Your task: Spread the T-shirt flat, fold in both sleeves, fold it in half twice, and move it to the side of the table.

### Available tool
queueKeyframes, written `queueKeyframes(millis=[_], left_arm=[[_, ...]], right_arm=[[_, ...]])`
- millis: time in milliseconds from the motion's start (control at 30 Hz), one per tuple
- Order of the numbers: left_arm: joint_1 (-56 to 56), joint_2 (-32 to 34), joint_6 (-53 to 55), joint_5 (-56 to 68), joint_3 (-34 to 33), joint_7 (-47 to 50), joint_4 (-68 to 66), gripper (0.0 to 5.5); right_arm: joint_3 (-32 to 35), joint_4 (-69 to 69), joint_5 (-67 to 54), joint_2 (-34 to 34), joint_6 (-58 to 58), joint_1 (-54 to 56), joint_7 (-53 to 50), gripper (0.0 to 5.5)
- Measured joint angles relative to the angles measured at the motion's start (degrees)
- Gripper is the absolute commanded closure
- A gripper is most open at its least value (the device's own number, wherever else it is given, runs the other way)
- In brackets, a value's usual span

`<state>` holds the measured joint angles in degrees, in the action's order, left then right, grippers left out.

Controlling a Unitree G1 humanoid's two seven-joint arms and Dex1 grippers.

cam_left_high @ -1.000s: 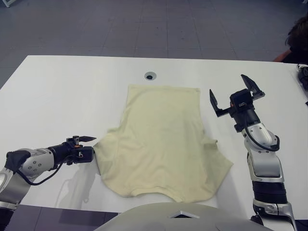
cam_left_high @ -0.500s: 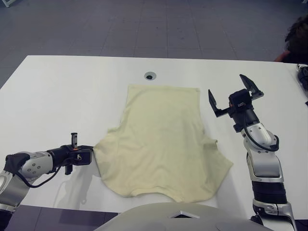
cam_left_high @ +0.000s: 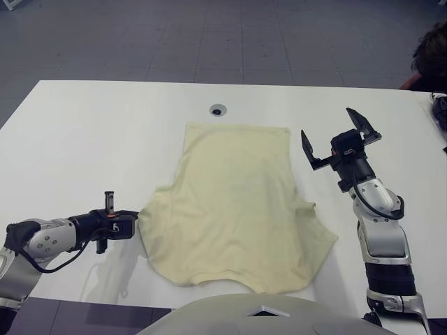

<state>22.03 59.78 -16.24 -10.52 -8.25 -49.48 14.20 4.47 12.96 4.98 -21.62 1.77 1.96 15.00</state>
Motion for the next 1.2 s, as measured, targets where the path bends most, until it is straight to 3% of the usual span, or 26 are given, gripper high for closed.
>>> queueKeyframes(millis=[267, 600, 1200], left_arm=[[0.0, 0.2, 0.8, 5.5, -3.7, -3.5, 5.2, 5.48], [-1.8, 0.2, 1.4, 6.4, -3.5, -5.2, 8.6, 5.48], [-19.1, -5.3, 8.1, 0.1, 15.9, -6.0, 10.3, 5.48]], right_arm=[[-0.6, 0.0, 0.1, 0.0, 0.0, 0.0, 0.0, 0.10], [-1.0, 0.7, 0.3, 0.1, 0.0, -0.1, -0.1, 0.10], [-2.3, 1.9, 1.1, 0.9, 0.7, -0.7, -1.3, 0.10]])
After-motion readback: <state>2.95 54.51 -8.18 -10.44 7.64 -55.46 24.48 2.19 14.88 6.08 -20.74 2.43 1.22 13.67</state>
